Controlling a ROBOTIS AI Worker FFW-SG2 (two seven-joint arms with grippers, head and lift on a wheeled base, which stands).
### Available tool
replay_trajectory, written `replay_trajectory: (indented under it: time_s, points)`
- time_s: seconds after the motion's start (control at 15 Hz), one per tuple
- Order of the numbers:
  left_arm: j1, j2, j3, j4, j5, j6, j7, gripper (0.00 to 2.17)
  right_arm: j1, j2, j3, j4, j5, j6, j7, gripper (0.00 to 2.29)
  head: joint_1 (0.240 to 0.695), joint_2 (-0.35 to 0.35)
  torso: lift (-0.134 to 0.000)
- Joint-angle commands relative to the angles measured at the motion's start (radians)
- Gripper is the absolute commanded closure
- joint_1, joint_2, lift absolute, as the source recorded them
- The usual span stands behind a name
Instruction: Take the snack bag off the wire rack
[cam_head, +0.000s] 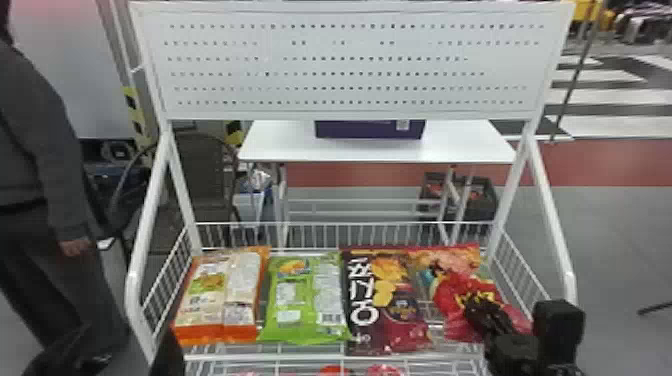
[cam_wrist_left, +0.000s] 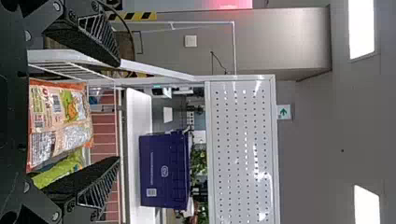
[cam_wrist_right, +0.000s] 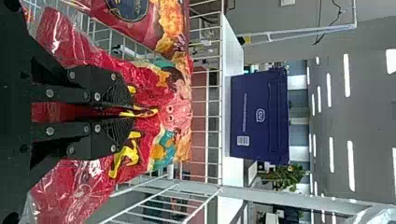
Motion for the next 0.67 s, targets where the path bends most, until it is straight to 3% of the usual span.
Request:
replay_trajectory:
  time_s: [0.0, 0.33, 0.6]
  points:
    - [-0.001, 0.0, 0.0, 0.001, 0.001, 0.0, 0.0, 0.19, 0.019, 0.0, -0.003, -0.045, -0.007, -0.022, -0.015, 2.07, 0.499, 0.0, 0.0]
    - [-0.007, 0.0, 0.0, 0.005, 0.001, 0.0, 0.0, 0.19, 0.091, -0.02, -0.013, -0.196, -0.026, -0.084, -0.041, 2.07, 0.499, 0.0, 0.0]
    - [-0.007, 0.002, 0.001, 0.003, 0.001, 0.0, 0.002, 0.19, 0.212, -0.066, -0.029, -0.365, -0.041, -0.078, -0.068, 2.07, 0.499, 0.0, 0.0]
